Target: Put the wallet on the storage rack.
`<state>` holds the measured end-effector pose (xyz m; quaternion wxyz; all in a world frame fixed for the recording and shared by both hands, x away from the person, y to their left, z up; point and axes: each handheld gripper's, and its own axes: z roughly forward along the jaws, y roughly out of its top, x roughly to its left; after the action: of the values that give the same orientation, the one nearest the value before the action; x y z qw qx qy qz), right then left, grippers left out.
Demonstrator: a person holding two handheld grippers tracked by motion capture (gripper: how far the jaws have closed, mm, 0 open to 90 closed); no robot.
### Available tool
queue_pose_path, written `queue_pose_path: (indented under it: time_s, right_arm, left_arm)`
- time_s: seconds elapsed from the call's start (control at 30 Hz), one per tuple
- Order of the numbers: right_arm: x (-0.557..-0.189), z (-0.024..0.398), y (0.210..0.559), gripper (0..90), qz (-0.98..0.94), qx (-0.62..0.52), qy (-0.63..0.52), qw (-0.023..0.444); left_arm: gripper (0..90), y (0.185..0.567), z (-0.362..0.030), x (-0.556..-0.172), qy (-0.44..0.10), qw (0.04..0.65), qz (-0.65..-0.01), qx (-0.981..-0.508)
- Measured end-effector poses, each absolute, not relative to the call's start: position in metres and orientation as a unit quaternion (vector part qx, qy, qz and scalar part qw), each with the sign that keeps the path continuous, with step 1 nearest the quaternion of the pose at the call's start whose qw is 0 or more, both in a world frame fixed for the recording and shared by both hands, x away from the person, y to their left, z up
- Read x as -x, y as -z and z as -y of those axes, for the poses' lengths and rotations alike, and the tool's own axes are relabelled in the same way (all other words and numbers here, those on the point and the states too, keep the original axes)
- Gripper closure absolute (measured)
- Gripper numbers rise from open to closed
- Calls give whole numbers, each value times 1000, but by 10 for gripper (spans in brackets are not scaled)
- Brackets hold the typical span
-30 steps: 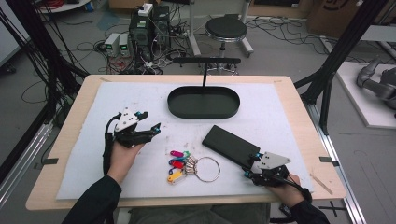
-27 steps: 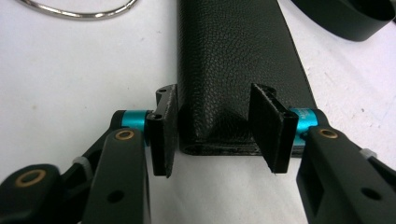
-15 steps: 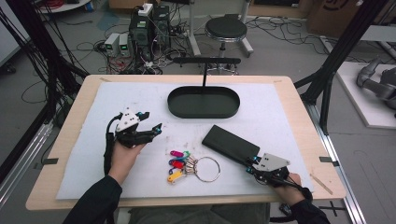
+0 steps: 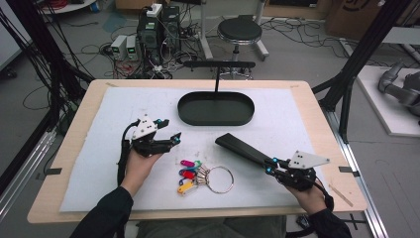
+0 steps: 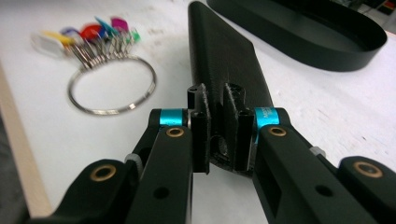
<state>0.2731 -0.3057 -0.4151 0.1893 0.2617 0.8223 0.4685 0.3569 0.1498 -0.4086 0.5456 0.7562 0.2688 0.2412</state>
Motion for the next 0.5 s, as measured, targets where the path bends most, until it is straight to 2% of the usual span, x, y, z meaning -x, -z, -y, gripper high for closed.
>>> queue_pose_path:
  time_s: [0.2,0.33,0.5]
  right_arm:
    - [-278,307,412,830,-806,-273,-501,158]
    - [-280,309,412,830,-800,-280,-511,146]
    - [-282,311,411,829,-795,-285,-516,142]
  left_arm:
    - [331,411,-130,-360,-211,567,-247,-757]
    - [332,410,-112,-363,-176,579,-208,-769]
    - [341,415,-89,-373,-142,568,-188,-789]
